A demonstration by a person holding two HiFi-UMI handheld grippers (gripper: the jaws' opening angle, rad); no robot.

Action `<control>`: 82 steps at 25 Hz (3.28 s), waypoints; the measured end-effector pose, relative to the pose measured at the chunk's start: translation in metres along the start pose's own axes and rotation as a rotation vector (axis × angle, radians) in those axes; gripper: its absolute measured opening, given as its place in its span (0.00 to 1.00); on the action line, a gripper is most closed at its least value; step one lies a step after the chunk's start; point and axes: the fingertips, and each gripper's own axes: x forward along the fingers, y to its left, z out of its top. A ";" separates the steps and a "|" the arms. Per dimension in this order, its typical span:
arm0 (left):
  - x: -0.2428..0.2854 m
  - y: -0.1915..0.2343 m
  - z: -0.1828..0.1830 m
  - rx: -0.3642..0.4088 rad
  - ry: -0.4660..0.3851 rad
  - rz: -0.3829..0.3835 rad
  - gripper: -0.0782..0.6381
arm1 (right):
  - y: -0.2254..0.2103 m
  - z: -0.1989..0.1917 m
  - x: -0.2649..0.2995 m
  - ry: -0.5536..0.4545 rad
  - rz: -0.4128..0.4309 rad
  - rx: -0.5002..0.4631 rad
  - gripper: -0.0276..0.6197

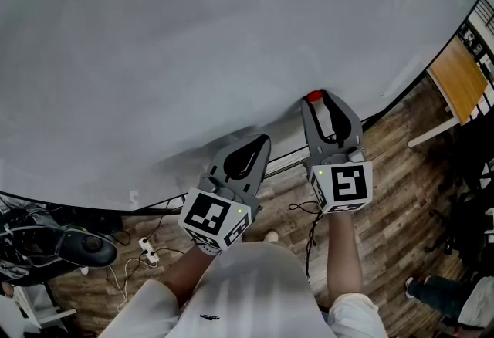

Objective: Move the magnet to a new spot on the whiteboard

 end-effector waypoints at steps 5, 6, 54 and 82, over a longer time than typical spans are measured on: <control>0.001 0.001 0.004 0.004 0.002 -0.013 0.12 | -0.004 -0.002 0.003 0.012 -0.014 0.003 0.25; 0.001 0.001 0.004 0.002 0.002 -0.012 0.12 | -0.004 -0.002 0.003 0.013 -0.019 0.002 0.26; -0.107 0.004 0.010 0.036 -0.031 -0.010 0.12 | 0.077 0.009 -0.149 0.048 -0.199 0.082 0.06; -0.104 0.009 0.010 0.022 -0.035 -0.003 0.12 | 0.076 0.017 -0.134 0.037 -0.184 0.052 0.06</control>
